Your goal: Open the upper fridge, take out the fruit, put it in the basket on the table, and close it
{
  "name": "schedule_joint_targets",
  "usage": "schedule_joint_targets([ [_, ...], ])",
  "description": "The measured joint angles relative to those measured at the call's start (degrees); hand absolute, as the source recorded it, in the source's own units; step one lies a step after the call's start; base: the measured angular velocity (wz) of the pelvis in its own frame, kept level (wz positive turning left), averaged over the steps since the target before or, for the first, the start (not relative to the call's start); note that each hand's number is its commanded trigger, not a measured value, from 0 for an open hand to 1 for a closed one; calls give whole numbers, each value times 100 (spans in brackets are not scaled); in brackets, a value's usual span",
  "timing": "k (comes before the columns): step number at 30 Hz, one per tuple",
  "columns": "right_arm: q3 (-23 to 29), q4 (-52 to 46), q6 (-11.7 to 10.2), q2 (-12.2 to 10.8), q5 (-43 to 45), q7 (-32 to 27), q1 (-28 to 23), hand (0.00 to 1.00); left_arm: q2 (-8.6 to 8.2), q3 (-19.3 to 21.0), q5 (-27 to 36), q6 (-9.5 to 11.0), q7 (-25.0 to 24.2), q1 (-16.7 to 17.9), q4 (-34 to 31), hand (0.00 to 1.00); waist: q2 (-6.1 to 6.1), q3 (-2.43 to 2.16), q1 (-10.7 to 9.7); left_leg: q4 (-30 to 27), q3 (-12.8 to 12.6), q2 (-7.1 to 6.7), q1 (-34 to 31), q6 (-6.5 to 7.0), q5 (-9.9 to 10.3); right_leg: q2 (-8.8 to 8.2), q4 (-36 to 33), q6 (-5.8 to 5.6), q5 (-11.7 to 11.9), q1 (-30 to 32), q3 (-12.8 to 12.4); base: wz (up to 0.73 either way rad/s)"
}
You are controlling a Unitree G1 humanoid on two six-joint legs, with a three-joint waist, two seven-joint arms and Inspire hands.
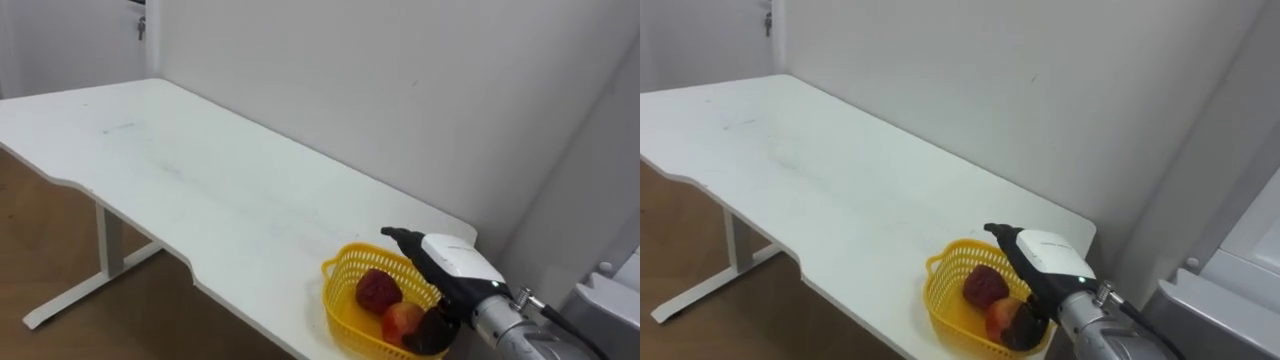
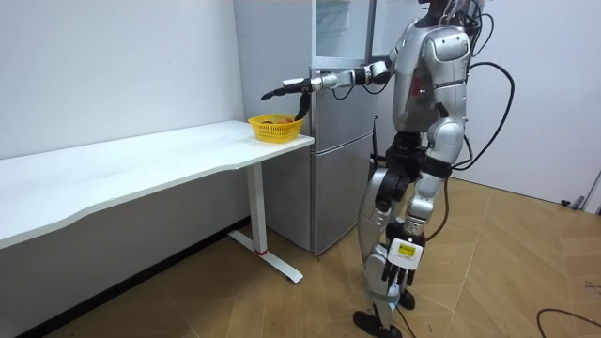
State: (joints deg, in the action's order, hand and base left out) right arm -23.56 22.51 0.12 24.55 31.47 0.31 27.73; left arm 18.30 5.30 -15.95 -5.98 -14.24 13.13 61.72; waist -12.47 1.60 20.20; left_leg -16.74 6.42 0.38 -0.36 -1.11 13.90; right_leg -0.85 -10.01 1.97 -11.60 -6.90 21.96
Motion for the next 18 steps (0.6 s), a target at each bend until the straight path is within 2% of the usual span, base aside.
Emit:
schedule_joint_targets([
  [6,30,-100,94,0,16,-5,0,0,-52,6,-145,-112,24,43,-59,0,92,-70,-79,4,-16,-3,13,2,-2,-5,0,-1,1,-5,-11,0],
  [10,68,-347,80,0,13,-98,0,0,-133,6,-278,-114,43,97,-6,0,232,-117,-152,31,-62,0,118,3,-3,-1,0,-1,1,-79,-63,-7],
  [15,102,-704,36,2,-244,-163,-3,0,-156,0,-272,-105,117,160,8,0,260,-117,-315,128,-141,22,249,3,-7,-3,0,-1,1,-136,-150,-10],
  [18,308,-1199,-11,3,-413,-193,-109,0,-216,11,-273,-89,127,177,-26,0,288,-112,-432,140,-221,29,273,5,-6,-4,0,-1,2,-129,-224,-13],
])
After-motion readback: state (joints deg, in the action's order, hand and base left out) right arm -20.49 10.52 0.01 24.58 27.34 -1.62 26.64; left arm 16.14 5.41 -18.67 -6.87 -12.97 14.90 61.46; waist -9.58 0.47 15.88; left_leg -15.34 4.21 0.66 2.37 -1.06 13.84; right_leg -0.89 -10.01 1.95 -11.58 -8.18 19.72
